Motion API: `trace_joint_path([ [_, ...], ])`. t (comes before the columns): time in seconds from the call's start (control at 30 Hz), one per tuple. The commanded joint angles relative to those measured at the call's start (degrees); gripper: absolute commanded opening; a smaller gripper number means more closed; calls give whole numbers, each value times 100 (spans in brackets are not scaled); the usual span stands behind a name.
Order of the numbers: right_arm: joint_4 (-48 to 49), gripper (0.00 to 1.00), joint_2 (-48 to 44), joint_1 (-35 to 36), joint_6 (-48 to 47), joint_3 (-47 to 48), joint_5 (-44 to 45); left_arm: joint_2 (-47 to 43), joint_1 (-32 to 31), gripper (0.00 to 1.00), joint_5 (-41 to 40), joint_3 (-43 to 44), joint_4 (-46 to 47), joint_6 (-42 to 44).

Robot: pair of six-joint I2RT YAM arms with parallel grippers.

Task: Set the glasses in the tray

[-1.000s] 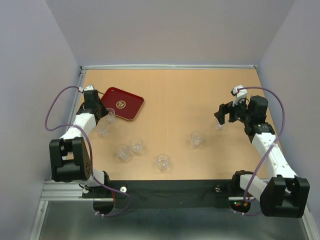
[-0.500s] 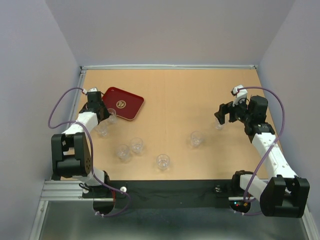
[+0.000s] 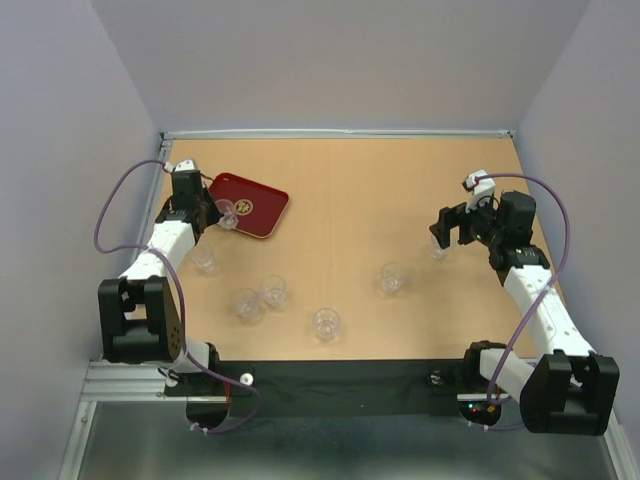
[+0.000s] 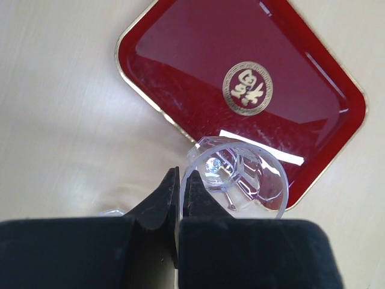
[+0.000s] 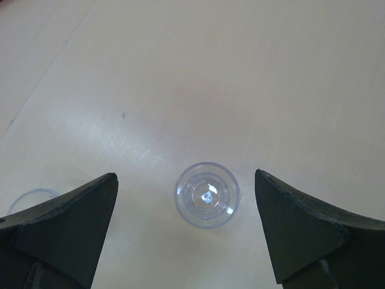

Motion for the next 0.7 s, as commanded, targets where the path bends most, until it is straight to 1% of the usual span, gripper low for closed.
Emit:
trace_joint_path([
  [0.0,78,100,-55,-5,-86,214,21,226,-3,0,245,606,182,62],
  [0.2,69,100,-64,-5,-94,205,-31,911,15,0,210,1388,200,89],
  [0.4,78,100,-73,-5,-112,197,-14,2035,59,0,280,2416,148,54],
  [0.53,69,100,-82,-5,-103,197,-23,2536,76,0,246,2899,16,36],
  [0.67,78,100,-90,-5,-103,197,-31,2854,68,0,70,3270,-134,53],
])
